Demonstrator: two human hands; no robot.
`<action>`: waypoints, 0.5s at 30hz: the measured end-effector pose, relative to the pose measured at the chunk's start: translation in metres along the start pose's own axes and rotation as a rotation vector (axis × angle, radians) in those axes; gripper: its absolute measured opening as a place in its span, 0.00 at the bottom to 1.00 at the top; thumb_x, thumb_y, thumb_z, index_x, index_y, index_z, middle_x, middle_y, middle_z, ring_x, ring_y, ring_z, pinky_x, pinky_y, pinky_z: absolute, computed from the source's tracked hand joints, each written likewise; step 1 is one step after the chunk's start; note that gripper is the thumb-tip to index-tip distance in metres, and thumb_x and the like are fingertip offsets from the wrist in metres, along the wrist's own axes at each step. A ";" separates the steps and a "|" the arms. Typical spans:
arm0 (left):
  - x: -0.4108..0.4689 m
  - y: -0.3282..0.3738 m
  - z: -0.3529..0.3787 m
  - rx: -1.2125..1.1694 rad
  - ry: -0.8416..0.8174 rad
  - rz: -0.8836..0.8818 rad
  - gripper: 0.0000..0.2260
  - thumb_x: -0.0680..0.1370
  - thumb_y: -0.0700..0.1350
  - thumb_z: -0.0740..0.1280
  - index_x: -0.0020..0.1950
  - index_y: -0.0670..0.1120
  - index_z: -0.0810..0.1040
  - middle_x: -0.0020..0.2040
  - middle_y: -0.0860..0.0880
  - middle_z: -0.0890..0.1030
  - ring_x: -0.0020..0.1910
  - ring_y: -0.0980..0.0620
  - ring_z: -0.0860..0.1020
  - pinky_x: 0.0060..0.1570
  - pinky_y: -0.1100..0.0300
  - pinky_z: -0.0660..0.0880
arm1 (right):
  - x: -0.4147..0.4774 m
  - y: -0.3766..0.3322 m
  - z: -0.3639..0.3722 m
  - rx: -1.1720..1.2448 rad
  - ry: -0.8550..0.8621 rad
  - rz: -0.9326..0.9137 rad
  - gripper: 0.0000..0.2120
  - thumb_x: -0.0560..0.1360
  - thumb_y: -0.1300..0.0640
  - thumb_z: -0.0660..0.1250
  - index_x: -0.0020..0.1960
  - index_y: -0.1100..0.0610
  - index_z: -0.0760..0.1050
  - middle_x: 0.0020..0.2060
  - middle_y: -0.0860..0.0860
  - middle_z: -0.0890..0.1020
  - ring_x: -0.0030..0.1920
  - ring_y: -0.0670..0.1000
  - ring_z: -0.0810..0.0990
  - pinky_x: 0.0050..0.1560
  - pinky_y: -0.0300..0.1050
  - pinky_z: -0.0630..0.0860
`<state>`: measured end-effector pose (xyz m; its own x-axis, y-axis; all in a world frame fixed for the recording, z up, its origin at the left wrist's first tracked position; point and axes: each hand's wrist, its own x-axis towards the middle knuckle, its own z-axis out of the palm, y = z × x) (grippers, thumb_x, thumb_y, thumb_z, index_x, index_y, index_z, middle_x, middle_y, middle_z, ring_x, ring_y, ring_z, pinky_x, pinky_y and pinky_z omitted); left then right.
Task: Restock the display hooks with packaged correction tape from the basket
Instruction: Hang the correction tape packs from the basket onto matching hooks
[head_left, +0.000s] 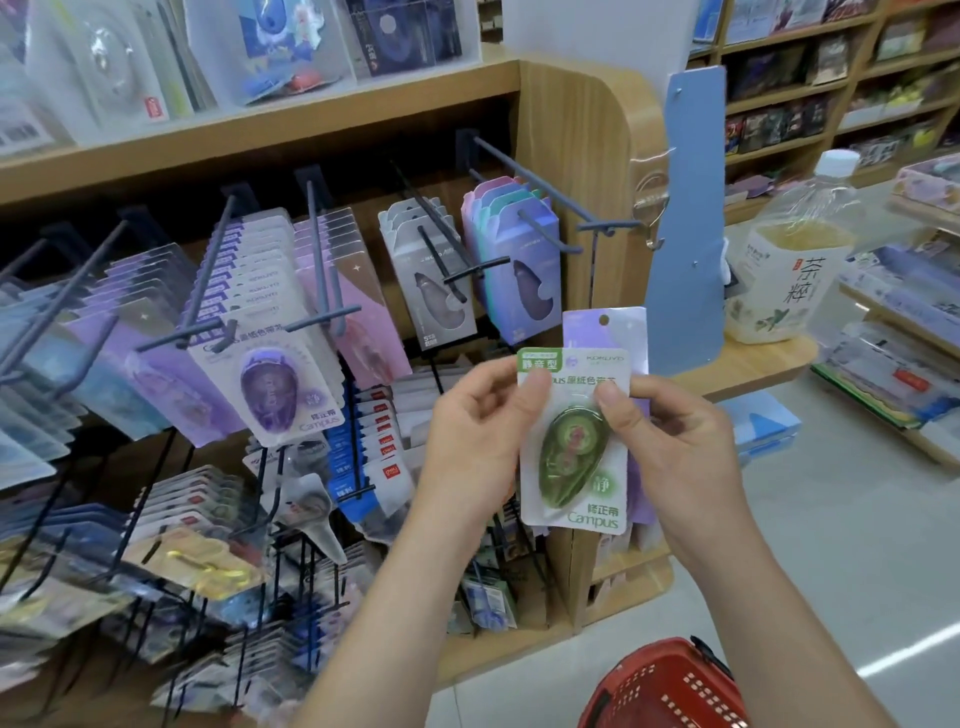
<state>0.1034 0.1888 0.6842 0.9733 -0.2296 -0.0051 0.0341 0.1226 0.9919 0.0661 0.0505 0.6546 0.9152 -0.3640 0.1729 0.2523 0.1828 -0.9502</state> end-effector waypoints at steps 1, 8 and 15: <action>-0.006 -0.001 -0.001 -0.002 -0.008 0.006 0.14 0.73 0.48 0.70 0.55 0.44 0.81 0.49 0.47 0.86 0.46 0.50 0.84 0.43 0.58 0.82 | -0.001 -0.001 0.004 -0.011 -0.049 0.013 0.06 0.70 0.53 0.70 0.42 0.52 0.85 0.38 0.51 0.87 0.37 0.48 0.85 0.36 0.42 0.81; -0.032 -0.014 -0.046 0.006 0.278 0.111 0.12 0.79 0.38 0.68 0.53 0.56 0.75 0.35 0.44 0.81 0.33 0.46 0.76 0.33 0.54 0.73 | -0.008 0.007 0.018 -0.127 -0.261 0.010 0.08 0.77 0.61 0.67 0.50 0.49 0.81 0.38 0.42 0.83 0.35 0.43 0.79 0.39 0.34 0.74; -0.060 -0.016 -0.088 0.391 0.430 0.150 0.24 0.78 0.28 0.60 0.38 0.55 0.85 0.42 0.58 0.85 0.44 0.62 0.81 0.44 0.68 0.75 | -0.016 0.012 0.031 -0.017 -0.374 0.179 0.29 0.69 0.62 0.73 0.68 0.50 0.72 0.48 0.51 0.87 0.45 0.51 0.86 0.44 0.44 0.82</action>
<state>0.0643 0.2852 0.6577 0.9683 0.1845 0.1682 -0.1171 -0.2596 0.9586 0.0643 0.0868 0.6489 0.9960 0.0295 0.0842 0.0768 0.1967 -0.9774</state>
